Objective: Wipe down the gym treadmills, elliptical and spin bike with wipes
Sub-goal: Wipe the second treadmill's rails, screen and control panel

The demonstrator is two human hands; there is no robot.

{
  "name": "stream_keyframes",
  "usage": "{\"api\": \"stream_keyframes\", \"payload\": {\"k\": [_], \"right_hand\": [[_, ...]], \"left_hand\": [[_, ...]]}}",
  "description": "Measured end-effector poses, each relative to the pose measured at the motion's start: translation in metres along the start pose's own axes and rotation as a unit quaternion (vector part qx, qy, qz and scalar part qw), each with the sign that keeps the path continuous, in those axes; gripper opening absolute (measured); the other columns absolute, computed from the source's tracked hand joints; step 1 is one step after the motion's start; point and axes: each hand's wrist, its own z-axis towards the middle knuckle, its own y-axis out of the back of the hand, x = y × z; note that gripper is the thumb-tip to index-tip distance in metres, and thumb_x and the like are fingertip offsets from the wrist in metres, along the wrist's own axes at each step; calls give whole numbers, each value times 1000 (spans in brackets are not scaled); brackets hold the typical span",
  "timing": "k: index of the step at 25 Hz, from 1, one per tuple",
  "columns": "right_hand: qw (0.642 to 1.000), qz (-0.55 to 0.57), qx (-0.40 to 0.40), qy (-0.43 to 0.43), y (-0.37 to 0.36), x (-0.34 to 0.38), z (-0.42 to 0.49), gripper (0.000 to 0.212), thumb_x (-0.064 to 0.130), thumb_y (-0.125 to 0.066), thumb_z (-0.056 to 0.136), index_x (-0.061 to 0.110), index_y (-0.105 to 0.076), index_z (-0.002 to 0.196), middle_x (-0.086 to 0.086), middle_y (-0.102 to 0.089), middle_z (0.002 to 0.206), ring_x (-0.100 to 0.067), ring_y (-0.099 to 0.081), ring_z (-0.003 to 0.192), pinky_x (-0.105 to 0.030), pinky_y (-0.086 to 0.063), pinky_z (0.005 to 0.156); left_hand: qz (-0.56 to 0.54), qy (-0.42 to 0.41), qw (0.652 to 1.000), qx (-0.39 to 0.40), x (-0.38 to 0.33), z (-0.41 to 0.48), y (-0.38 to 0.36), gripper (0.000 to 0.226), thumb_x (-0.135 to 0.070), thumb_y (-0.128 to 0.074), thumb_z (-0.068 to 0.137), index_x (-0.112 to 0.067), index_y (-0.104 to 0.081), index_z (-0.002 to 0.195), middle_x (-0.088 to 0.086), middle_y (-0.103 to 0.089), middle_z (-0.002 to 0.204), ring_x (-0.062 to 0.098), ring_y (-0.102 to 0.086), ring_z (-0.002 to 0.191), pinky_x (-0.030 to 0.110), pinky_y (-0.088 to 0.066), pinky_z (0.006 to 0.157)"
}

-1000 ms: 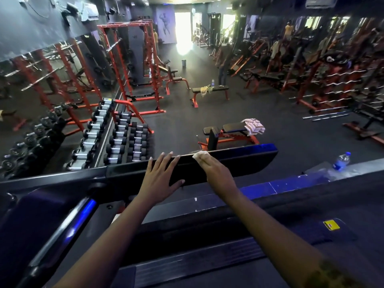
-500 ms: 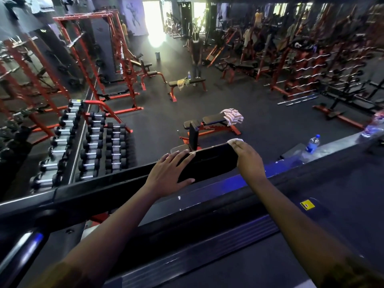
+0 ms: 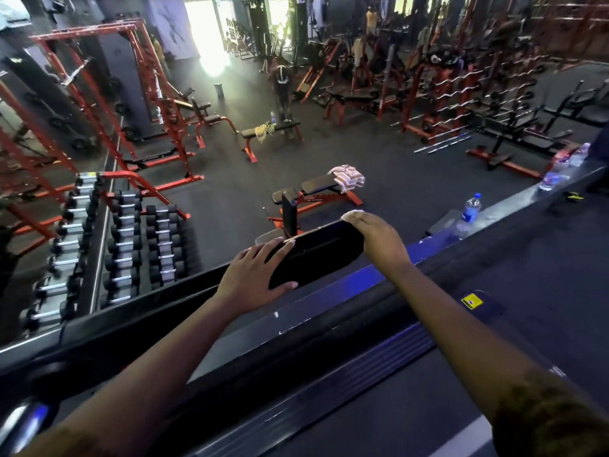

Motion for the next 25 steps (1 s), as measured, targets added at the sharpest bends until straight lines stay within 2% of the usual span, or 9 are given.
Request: {"api": "stream_keyframes", "payload": {"k": [4, 6, 9, 11, 14, 18, 21, 23, 25], "right_hand": [[977, 151, -100, -109, -7, -18, 8, 43, -17, -48, 77, 5, -69, 108, -8, -68, 112, -16, -62, 105, -15, -39, 99], [938, 255, -129, -195, -6, -20, 5, 44, -15, -43, 83, 7, -68, 112, -2, -69, 104, 3, -61, 88, -6, -38, 91], [876, 368, -120, -289, -19, -17, -9, 46, -10, -40, 91, 16, -60, 123, 11, -56, 78, 1, -44, 64, -7, -37, 70], [838, 416, -124, -331, -33, -12, -18, 49, -12, -39, 91, 15, -56, 128, 9, -56, 82, -6, -50, 68, -12, -43, 72], [783, 470, -112, -391, -61, -14, -29, 48, -11, -38, 92, 12, -52, 131, 0, -64, 112, -17, -62, 87, -41, -48, 89], [734, 520, -82, -430, -82, 3, -42, 40, -8, -40, 93, 8, -56, 127, -13, -67, 100, -13, -58, 90, -31, -48, 89], [704, 521, -127, -466, -71, 3, -45, 44, -11, -40, 91, 8, -56, 126, -10, -63, 119, -17, -59, 106, -31, -47, 97], [723, 452, -215, -475, -48, -3, -33, 46, -11, -41, 89, 11, -58, 125, -2, -59, 126, -10, -56, 105, -20, -45, 92], [788, 365, -246, -430, -33, 7, -18, 46, -10, -44, 89, 15, -60, 124, 7, -59, 120, -4, -52, 102, -12, -41, 89]], "left_hand": [[-46, -59, 995, 68, 16, 15, 10, 94, -88, -8, 70, -40, -1, 150, -9, -14, 158, 17, -28, 141, 40, -40, 105], [-46, -78, 994, 62, 17, 20, 10, 89, -87, -6, 72, -43, 0, 149, -12, -14, 158, 16, -31, 140, 40, -46, 99], [-41, -72, 996, 44, 14, 19, 8, 85, -86, -8, 74, -45, -1, 149, -14, -18, 156, 17, -38, 135, 40, -49, 93], [-45, -70, 996, 38, 13, 19, 8, 85, -86, -9, 75, -46, -2, 149, -13, -20, 155, 18, -40, 133, 41, -50, 94], [-45, -71, 996, 39, 13, 20, 7, 83, -84, -14, 77, -45, -2, 149, -13, -20, 155, 18, -40, 133, 43, -49, 96], [-44, -70, 996, 40, 13, 19, 6, 81, -83, -16, 78, -45, -3, 149, -13, -22, 154, 18, -40, 133, 43, -48, 96], [-42, -69, 996, 39, 11, 18, 7, 82, -82, -16, 78, -44, -3, 150, -13, -22, 153, 18, -42, 131, 43, -50, 93], [-41, -70, 996, 35, 11, 19, 8, 82, -82, -16, 78, -43, -4, 150, -13, -22, 153, 18, -42, 131, 42, -51, 92], [-41, -70, 996, 35, 10, 19, 9, 82, -82, -16, 78, -44, -3, 149, -13, -22, 154, 18, -42, 131, 42, -51, 92]]}}
